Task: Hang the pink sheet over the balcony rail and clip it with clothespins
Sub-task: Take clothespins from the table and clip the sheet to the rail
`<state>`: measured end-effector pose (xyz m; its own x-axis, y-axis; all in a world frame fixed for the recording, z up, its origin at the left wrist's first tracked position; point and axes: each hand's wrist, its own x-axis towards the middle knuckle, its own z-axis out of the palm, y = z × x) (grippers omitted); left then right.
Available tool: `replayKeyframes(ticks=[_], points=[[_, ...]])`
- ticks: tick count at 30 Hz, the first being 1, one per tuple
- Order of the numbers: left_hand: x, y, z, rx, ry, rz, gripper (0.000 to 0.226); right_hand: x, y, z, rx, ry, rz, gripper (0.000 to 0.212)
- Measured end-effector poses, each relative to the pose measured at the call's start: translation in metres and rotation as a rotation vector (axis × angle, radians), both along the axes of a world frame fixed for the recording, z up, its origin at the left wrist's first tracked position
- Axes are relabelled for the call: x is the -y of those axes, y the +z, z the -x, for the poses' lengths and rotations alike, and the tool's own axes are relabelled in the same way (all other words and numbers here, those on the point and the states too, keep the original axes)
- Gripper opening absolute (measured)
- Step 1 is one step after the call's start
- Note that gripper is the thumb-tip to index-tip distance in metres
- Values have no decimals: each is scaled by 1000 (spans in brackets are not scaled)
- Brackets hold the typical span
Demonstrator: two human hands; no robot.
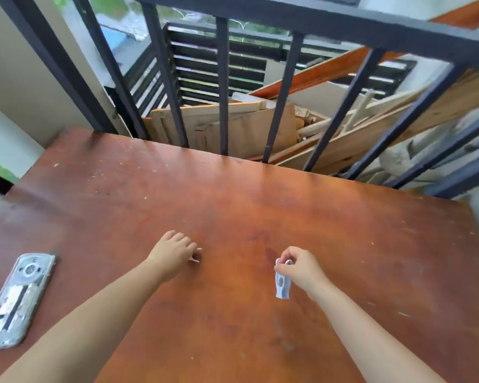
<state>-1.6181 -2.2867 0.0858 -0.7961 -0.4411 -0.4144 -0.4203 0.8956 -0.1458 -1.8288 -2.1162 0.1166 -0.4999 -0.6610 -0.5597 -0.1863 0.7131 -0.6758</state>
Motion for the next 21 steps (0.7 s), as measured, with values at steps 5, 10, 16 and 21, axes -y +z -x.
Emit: replayKeyframes(ticks=[5,10,16,21], points=[[-29,6,-14,-180,556,-335,44,7,4,-22,107,34,45,25],[-84,23,-51,-219,852,-592,42,4,10,-55,125,336,57,14],[-191,59,-143,-394,1205,-602,28,-12,30,-139,118,821,90,27],[-296,89,-249,-513,1537,-422,30,-41,63,-261,-127,1317,260,25]])
